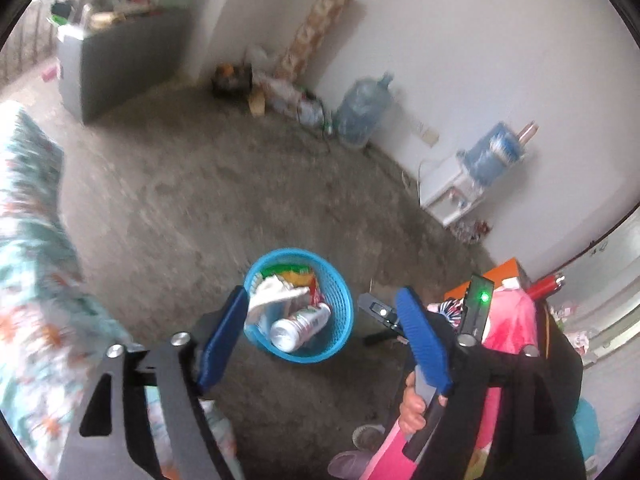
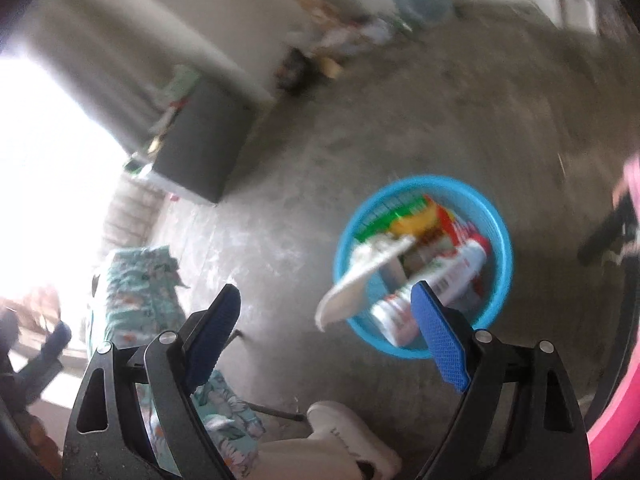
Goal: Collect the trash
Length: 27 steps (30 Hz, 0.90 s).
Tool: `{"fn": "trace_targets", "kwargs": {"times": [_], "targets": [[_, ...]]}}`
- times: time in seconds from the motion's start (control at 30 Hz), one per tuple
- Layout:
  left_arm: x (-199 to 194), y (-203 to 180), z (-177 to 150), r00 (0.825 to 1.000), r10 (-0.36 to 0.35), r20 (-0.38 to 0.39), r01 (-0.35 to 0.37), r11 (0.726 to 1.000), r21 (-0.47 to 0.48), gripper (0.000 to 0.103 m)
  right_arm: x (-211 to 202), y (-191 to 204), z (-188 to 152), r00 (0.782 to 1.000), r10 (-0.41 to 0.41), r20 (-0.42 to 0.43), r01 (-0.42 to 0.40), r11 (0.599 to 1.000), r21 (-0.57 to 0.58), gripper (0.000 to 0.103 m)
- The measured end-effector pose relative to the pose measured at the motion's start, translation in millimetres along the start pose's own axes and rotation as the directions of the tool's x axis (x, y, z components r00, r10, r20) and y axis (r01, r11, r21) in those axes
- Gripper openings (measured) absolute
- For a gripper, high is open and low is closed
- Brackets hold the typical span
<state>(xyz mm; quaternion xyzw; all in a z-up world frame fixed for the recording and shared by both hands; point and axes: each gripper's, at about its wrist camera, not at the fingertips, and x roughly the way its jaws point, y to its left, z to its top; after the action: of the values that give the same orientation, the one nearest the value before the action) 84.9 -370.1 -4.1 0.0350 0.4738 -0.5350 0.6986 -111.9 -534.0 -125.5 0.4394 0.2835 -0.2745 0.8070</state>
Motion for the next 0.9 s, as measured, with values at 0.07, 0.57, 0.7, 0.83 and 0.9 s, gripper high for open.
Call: {"fn": "trace_targets", "kwargs": {"times": [0.07,0.57,0.7,0.83,0.9], "targets": [[-33,9,-10,0.998,0.026,0.061,-0.025,1.000,-0.007,0.085,-6,26,-6,0.999,0.012,0.033,-0.009,0.995,-0.096,0.084],[-255,96,-145,0.781,0.525,0.339,-0.414,0.841,-0.348,0.097,-82,209,-94,0.958,0.222,0.182,-0.077,0.810,-0.581,0.095],[-281,107,-173,0.682,0.657,0.321,-0.500,0.740,-0.451,0.098,-104,242,-117,0.949,0.267,0.170,-0.099,0.760,-0.642,0.095],[-305,114,-198,0.598,0.744,0.299,-0.547,0.651,-0.527,0.097,-115,260,-137,0.948,0.296,0.116,-0.142,0.723,-0.676,0.095],[-313,110,-213,0.539,0.790,0.293,-0.580,0.600,-0.551,0.097,-122,265,-148,0.950,0.288,0.123,-0.129,0.719,-0.683,0.095]]}}
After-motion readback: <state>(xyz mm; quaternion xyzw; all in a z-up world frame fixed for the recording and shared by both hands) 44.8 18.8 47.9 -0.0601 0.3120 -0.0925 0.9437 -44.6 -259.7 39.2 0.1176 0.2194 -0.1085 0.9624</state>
